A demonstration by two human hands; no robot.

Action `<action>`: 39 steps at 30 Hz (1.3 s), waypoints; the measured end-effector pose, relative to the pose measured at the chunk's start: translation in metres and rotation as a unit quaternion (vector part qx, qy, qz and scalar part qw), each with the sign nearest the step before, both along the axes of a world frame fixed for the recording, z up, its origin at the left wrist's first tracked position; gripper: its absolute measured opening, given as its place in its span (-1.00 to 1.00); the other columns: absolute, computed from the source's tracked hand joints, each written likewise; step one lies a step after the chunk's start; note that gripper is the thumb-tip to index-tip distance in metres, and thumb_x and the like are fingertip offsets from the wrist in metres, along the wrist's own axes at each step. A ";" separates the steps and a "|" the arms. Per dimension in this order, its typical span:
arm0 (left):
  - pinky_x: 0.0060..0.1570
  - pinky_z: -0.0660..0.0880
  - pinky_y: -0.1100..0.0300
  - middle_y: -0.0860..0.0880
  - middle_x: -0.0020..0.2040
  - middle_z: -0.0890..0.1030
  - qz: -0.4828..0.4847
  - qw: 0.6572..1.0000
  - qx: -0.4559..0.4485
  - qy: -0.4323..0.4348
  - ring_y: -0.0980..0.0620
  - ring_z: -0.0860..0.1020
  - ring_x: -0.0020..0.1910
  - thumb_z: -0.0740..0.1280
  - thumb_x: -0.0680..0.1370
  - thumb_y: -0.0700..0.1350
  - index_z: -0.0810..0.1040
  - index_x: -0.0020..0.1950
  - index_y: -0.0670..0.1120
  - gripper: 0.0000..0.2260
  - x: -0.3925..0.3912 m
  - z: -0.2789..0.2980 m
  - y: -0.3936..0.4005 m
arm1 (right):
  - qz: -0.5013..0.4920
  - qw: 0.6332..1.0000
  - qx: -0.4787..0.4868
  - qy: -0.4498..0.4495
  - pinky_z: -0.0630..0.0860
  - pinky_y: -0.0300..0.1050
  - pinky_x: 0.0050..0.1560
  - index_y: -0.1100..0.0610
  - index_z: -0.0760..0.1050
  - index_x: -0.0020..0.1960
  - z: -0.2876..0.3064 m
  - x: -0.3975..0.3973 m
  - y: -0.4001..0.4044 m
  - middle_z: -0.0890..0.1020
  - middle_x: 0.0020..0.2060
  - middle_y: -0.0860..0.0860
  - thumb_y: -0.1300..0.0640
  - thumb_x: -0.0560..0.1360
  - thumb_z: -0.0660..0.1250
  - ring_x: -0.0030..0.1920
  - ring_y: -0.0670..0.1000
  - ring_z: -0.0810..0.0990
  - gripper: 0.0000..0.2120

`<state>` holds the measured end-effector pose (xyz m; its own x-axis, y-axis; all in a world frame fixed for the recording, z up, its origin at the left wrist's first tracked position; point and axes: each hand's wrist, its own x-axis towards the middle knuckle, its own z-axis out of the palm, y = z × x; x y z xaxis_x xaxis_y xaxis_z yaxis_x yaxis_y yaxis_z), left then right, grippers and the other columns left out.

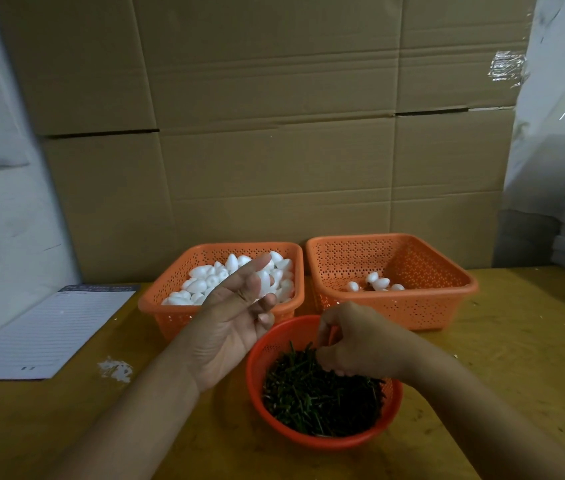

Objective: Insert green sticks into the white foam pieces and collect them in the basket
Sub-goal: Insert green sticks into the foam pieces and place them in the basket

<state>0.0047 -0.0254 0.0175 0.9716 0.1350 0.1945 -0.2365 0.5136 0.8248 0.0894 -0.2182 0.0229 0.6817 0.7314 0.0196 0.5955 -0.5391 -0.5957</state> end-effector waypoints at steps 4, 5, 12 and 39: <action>-0.35 0.49 0.27 0.00 -0.16 0.59 -0.009 1.000 -0.027 -0.002 0.10 0.57 -0.23 0.75 0.11 -0.08 0.73 -0.09 -0.03 -0.57 0.001 -0.001 0.001 | 0.004 0.999 0.041 -0.011 0.46 -0.32 -0.43 0.06 0.61 -0.11 0.001 0.001 0.002 0.69 -0.37 -0.04 0.12 0.49 0.42 -0.43 -0.18 0.60 -0.98; -0.35 0.49 0.28 0.01 -0.14 0.58 -0.010 1.000 -0.025 -0.004 0.11 0.57 -0.23 0.75 0.13 -0.08 0.71 -0.10 -0.03 -0.58 0.001 -0.002 0.002 | 0.006 0.999 0.047 -0.021 0.40 -0.37 -0.46 0.06 0.64 -0.10 0.002 0.002 0.002 0.68 -0.39 -0.06 0.11 0.50 0.43 -0.45 -0.21 0.57 -0.97; -0.21 0.60 0.22 -0.02 -0.05 0.70 0.006 1.000 -0.017 -0.006 0.06 0.68 -0.06 0.73 0.15 -0.07 0.74 -0.01 -0.02 -0.55 0.001 -0.001 0.002 | 0.028 0.996 0.070 -0.044 0.35 -0.47 -0.47 0.06 0.71 -0.02 0.002 0.003 0.001 0.56 -0.49 -0.34 0.14 0.55 0.40 -0.44 -0.35 0.51 -0.90; -0.29 0.55 0.23 -0.05 -0.03 0.69 -0.055 0.998 0.013 -0.021 0.04 0.67 -0.10 0.71 0.21 -0.19 0.71 -0.08 0.00 -0.65 -0.005 0.003 -0.002 | 0.018 0.997 0.069 -0.026 0.50 -0.32 -0.34 0.06 0.65 0.01 0.000 0.003 0.000 0.70 -0.27 0.01 0.18 0.58 0.36 -0.32 -0.06 0.69 -0.90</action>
<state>-0.0007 -0.0274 0.0208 0.9712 0.0226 0.2370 -0.2143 0.5166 0.8290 0.0927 -0.2180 0.0232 0.6511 0.7427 0.1562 0.6445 -0.4323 -0.6307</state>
